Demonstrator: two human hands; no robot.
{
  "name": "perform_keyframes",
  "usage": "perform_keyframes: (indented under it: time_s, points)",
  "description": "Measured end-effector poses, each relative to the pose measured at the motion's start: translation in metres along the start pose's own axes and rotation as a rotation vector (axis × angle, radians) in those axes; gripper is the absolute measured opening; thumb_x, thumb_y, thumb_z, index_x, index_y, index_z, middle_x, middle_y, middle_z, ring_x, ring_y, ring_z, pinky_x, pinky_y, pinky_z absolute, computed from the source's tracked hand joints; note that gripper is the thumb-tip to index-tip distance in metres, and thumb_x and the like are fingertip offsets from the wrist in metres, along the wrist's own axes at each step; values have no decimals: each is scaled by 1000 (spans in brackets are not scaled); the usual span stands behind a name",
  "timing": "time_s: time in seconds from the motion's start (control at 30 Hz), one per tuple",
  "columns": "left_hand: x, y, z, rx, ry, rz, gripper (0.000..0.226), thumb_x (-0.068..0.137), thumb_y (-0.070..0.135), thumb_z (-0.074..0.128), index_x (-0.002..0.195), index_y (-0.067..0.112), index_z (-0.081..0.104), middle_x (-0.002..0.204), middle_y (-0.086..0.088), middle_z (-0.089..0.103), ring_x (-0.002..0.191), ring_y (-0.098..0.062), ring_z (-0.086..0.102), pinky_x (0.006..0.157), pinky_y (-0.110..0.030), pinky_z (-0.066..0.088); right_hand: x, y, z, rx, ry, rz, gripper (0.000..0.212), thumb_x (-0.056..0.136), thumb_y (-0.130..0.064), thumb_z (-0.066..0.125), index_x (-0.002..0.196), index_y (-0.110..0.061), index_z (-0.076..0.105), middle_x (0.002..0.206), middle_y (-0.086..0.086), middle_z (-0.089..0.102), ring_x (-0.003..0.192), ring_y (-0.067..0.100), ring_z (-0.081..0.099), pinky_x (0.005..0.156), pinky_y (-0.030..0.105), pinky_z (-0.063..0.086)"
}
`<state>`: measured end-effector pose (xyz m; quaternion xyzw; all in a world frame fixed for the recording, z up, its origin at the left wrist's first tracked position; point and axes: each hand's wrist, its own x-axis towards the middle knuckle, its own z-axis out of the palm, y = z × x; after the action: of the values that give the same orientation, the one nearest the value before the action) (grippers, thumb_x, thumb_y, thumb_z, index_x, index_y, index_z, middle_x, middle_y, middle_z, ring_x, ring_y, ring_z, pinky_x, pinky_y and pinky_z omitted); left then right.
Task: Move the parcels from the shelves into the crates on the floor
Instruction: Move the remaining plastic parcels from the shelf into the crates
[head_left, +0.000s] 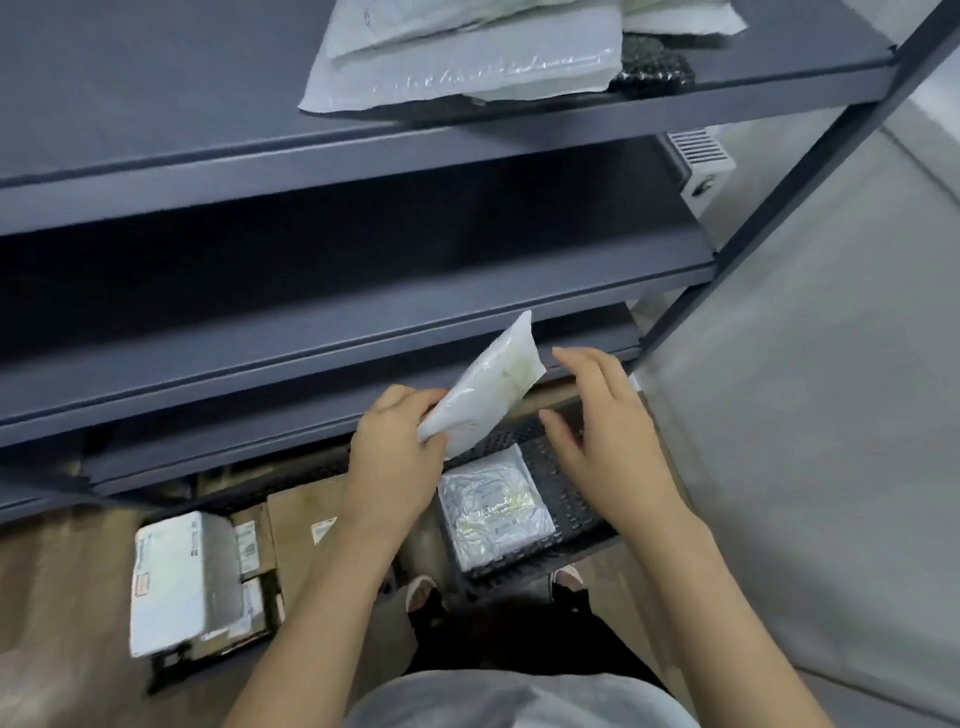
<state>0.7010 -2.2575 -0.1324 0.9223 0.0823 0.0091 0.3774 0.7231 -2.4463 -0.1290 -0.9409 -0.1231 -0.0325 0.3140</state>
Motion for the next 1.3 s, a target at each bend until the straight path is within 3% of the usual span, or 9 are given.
perform_keyframes:
  time_s: [0.1, 0.27, 0.37, 0.43, 0.5, 0.7, 0.97, 1.17, 1.3]
  points:
    - [-3, 7, 11, 154, 77, 129, 42, 75, -10, 63, 110, 13, 70, 92, 1, 56, 84, -22, 55, 69, -29, 45, 6, 13, -14, -29, -73, -55, 72, 85, -18, 68, 146, -13, 29, 148, 3, 32, 135, 15, 30, 108, 18, 23]
    - [-15, 33, 33, 275, 187, 222, 53, 59, -24, 67, 103, 5, 71, 89, -7, 61, 78, -29, 56, 64, -39, 54, 11, 34, -44, 66, -184, -137, 91, 87, -27, 67, 149, -32, 1, 154, -10, 21, 140, 3, 19, 105, 10, 16]
    - [-23, 48, 47, 302, 211, 244, 56, 57, -26, 66, 102, 6, 71, 90, -8, 61, 79, -31, 57, 60, -41, 54, 11, 51, -55, 19, -184, -233, 68, 87, -28, 67, 146, -28, 32, 149, -5, 34, 137, 10, 31, 106, 22, 30]
    - [-29, 57, 56, 317, 220, 265, 54, 57, -24, 68, 103, 5, 70, 91, -9, 61, 81, -31, 58, 63, -41, 55, 11, 64, -61, -21, -139, -297, 44, 87, -25, 66, 129, -21, 57, 134, -2, 52, 124, 15, 47, 100, 29, 41]
    - [-34, 65, 62, 313, 218, 247, 53, 60, -20, 70, 106, 6, 69, 96, -8, 61, 87, -28, 56, 72, -39, 54, 11, 74, -68, -24, -88, -365, 32, 84, -25, 64, 114, -16, 67, 117, -2, 63, 110, 16, 56, 93, 28, 46]
    - [-47, 80, 70, 230, 256, 99, 55, 69, -7, 73, 120, 9, 61, 116, -6, 61, 107, -26, 54, 94, -42, 46, 9, 109, -90, 74, -35, -409, 29, 84, -27, 62, 108, -14, 70, 110, -3, 66, 105, 9, 55, 85, 22, 48]
    - [-62, 83, 82, 250, 403, 146, 41, 70, -7, 75, 108, 9, 68, 111, -5, 65, 104, -18, 53, 92, -40, 45, 7, 136, -108, 156, -58, -468, 35, 88, -35, 52, 110, -13, 68, 114, -5, 62, 108, 3, 52, 93, 14, 41]
    - [-61, 99, 88, 248, 449, 213, 20, 80, 4, 61, 98, 8, 69, 114, -4, 67, 114, -22, 57, 97, -39, 40, 13, 145, -115, 46, -108, -432, 32, 85, -22, 69, 116, -16, 65, 121, -4, 63, 121, 15, 50, 102, 30, 39]
    - [-59, 102, 91, 236, 466, 223, 23, 81, 6, 55, 100, 9, 68, 114, -1, 67, 113, -17, 56, 99, -32, 38, 14, 150, -117, 39, -75, -474, 31, 84, -26, 62, 112, -14, 67, 114, -4, 66, 112, 19, 56, 93, 41, 48]
